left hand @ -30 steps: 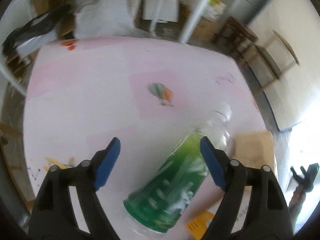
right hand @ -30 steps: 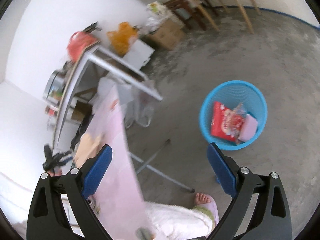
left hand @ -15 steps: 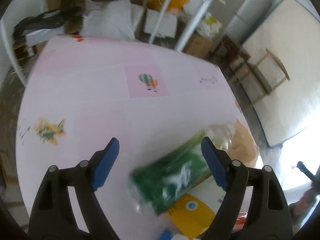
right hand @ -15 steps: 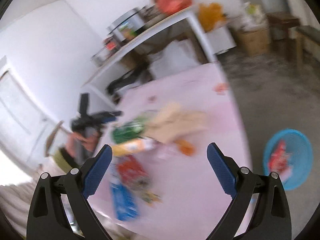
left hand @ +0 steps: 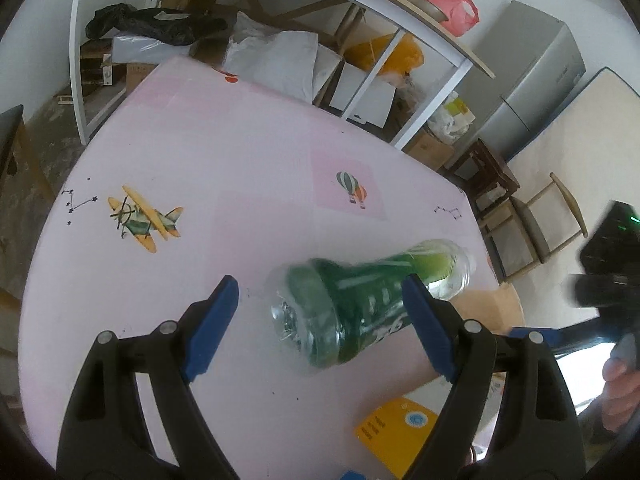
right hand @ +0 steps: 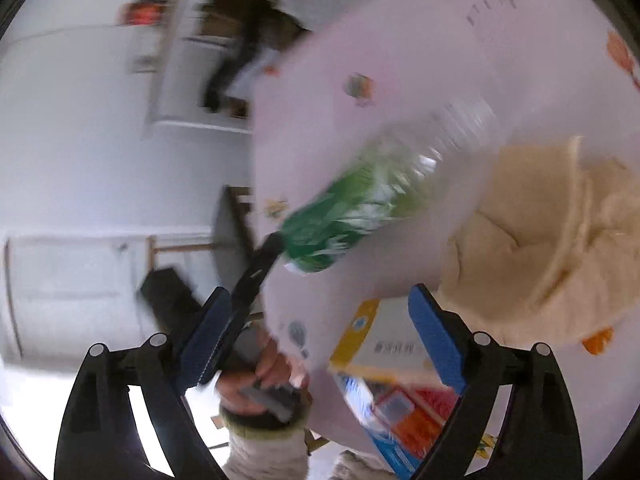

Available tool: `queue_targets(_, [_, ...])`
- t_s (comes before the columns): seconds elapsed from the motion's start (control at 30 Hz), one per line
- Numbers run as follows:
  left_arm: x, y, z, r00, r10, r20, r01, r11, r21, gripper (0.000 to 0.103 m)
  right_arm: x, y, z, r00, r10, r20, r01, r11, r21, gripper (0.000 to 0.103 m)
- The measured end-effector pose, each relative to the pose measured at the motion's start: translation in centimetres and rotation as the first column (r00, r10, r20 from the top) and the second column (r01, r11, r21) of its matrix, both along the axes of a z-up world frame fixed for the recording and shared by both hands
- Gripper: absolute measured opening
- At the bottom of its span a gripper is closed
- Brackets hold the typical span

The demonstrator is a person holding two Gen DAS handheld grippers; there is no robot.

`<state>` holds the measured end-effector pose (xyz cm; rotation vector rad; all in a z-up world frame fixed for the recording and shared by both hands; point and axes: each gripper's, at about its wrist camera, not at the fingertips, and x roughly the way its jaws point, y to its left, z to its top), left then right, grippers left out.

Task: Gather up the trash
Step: 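Grasp the green-label bottle with the right tool and lift it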

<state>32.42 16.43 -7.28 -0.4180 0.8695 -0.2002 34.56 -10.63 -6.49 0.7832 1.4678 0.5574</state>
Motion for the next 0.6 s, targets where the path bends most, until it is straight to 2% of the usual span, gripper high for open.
queue_targets(0.1, [0.5, 0.1, -0.6, 1.000, 0.009, -0.018, -0.010, 0.999, -0.035, 0.080, 1.6, 1.1, -1.6, 0.998, -0.029, -0.060, 0.027, 0.999, -0.040, 0.087])
queue_targets(0.33, [0.4, 0.9, -1.5, 0.999, 0.022, -0.034, -0.025, 0.996, -0.083, 0.079, 5.5, 1.4, -4.6, 0.972, -0.189, -0.137, 0.173, 0.978, -0.117, 0.087])
queue_targets(0.5, [0.1, 1.4, -2.1, 0.998, 0.029, -0.053, -0.034, 0.994, -0.102, 0.079, 7.3, 1.6, -5.6, 0.957, -0.249, -0.146, 0.227, 0.961, -0.156, 0.086])
queue_targets(0.6, [-0.4, 1.8, -2.2, 0.998, 0.036, -0.060, -0.042, 0.993, -0.114, 0.079, 8.5, 2.0, -6.0, 0.956, -0.264, -0.126, 0.238, 0.952, -0.192, 0.082])
